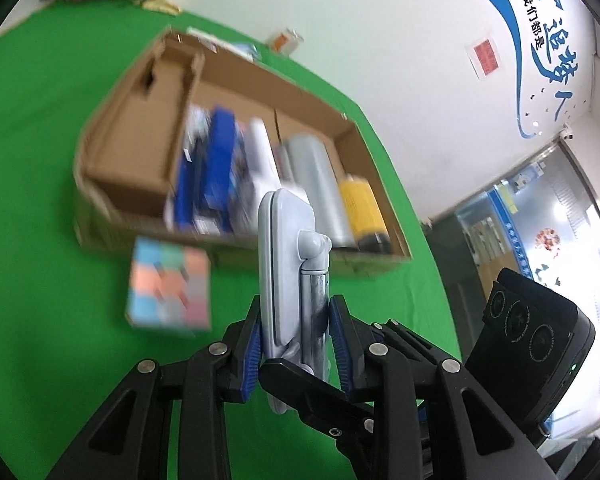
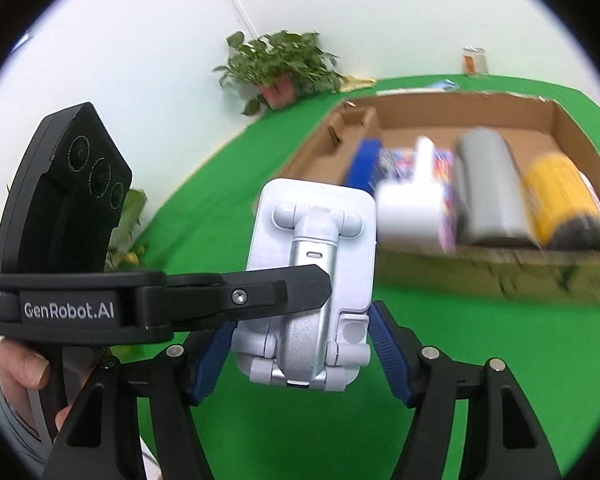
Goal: Organize rigid objects
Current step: 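Lift the phone stand and lower it into the box's cardboard compartment, then move both grippers to the pastel Rubik's cube and close on it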
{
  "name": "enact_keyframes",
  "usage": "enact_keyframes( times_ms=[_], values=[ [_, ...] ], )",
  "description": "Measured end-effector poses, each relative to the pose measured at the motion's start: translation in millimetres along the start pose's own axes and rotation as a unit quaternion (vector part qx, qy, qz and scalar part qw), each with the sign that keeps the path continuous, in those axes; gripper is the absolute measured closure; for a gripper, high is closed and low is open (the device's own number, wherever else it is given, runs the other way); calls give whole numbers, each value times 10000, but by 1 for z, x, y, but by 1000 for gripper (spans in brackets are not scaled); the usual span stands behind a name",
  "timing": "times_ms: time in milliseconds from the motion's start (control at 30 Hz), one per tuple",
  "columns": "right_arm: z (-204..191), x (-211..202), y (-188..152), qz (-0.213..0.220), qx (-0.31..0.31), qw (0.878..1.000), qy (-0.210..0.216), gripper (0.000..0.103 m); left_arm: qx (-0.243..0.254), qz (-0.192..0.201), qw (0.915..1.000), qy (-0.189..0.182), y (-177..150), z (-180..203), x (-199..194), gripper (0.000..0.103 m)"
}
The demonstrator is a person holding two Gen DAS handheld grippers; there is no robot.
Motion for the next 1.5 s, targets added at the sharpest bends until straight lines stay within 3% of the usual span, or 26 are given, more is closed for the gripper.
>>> enact_keyframes(
  times_ms=[200, 400, 633, 700, 800, 867, 1033, 1167, 1300, 1433, 1500],
  values=[
    [-3, 40, 47, -110, 127, 9996, 229, 37, -11, 119, 9996, 251, 64, -24, -18, 76],
    [-2, 100, 91, -601, 549, 9957, 432, 37, -226, 25, 9984, 522, 121, -61, -13, 76],
    [1, 137, 106, -849, 798, 9921, 464, 37, -573, -56, 9971, 497, 151, -98, -1, 75],
    [3, 137, 108, -873, 886, 9909, 512, 35, -568, 161, 9956, 728, 151, -100, -7, 45],
    [8, 112, 107, -476, 849, 9944, 423, 13, -117, 919, 9902, 1043, 146, -86, -32, 13],
    [10, 90, 103, -129, 696, 9975, 49, 3, 187, 1129, 9855, 1256, 137, -72, -44, 2],
    [17, 65, 70, 134, 262, 9964, -794, 0, 718, 1222, 9774, 1572, 109, -49, -47, 1],
    [18, 48, 45, 234, -5, 9936, -1108, 0, 876, 1208, 9737, 1720, 82, -39, -43, 1],
    [14, 32, 23, 428, -391, 9950, -812, 0, 718, 955, 9817, 1484, 53, -49, -19, 2],
    [6, 38, -12, -102, -666, 9972, -314, 0, 432, 485, 9907, 1195, 22, -66, 1, 9],
    [0, 44, -25, -205, -832, 9961, -231, 0, 117, 363, 9944, 989, 12, -79, 11, 18]
  ],
)
Point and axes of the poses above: each gripper's, at about its wrist camera, not at the fingertips, and x roughly the way its jaws point, z to its right, y to its top, the point moved 1 cm from there along x, roughly the way its jaws point, and after that the axes turned 8 degrees about -y, right-handed, at the moved point
